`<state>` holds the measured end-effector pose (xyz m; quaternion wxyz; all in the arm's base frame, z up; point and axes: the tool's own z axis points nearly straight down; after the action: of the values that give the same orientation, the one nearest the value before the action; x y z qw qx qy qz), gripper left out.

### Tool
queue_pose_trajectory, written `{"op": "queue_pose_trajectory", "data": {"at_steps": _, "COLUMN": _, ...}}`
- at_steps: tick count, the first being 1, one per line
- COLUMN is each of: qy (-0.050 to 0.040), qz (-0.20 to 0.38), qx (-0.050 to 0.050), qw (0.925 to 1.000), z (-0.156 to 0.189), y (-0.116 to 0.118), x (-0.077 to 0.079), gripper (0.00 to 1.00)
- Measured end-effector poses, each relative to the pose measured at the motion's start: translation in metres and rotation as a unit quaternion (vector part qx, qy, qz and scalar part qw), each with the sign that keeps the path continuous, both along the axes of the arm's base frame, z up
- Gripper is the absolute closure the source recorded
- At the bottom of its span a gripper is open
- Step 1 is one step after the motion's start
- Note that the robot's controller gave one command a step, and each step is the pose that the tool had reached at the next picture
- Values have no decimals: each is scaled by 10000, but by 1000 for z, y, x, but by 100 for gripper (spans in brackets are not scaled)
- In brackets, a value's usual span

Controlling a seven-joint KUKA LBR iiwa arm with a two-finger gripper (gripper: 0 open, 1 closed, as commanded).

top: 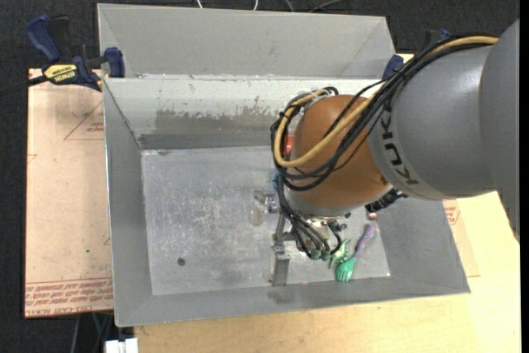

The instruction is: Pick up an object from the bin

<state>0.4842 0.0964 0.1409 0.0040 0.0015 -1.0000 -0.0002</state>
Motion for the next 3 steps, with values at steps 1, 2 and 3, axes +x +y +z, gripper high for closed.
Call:
{"op": "queue_pose_trajectory", "data": {"at_steps": 1, "qy": -34, "qz": -10, "qx": 5, "qw": 10000, "z": 5, "y": -1, "x": 2, "gripper": 0}}
{"op": "queue_pose_trajectory", "data": {"at_steps": 2, "qy": -41, "qz": 108, "qx": 6, "qw": 9999, "z": 41, "y": -23, "x": 6, "gripper": 0}}
{"op": "queue_pose_trajectory", "data": {"at_steps": 3, "qy": -21, "qz": 190, "qx": 10, "qw": 9998, "z": 53, "y": -22, "x": 4, "gripper": 0}}
